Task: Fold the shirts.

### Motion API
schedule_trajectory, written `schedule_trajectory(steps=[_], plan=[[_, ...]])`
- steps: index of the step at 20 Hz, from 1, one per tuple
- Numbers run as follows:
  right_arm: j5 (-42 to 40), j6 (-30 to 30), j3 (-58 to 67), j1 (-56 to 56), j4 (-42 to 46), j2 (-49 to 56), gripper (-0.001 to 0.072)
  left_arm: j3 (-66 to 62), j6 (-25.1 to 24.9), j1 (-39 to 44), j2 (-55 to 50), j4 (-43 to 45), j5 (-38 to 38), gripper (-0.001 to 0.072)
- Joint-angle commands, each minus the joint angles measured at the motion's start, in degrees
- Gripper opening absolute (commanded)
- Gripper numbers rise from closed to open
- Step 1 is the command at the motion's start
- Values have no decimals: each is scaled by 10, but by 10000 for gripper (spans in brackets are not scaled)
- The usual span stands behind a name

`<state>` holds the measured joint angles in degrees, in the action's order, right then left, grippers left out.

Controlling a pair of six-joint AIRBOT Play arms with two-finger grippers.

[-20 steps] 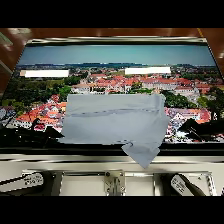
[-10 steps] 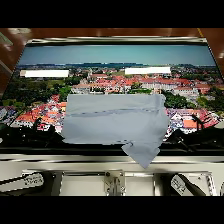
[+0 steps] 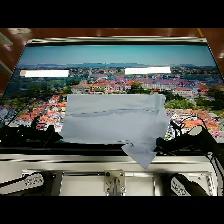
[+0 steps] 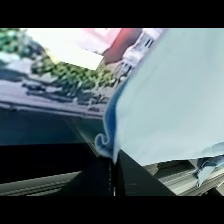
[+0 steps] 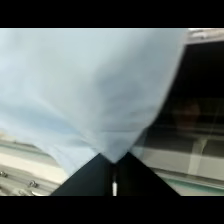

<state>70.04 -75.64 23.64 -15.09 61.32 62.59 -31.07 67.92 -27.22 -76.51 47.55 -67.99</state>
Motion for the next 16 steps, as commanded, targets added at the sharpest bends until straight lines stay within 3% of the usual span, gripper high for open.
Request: schedule_trajectory(steps=[1,3,8,16], plan=[[-23,12,6,30,-22,-3,70,-10,-30,0,8,-7,-6,43],[-8,35,40,30,-43,-25,69,-35,-30,0,20,-11,-7,43],[-58,-10,193,30,-66,-17,67,-150,-20,24,19,-45,-17,42],[-125,-40,437,30,-77,207,67,-364,59,138,-115,-61,76,44]])
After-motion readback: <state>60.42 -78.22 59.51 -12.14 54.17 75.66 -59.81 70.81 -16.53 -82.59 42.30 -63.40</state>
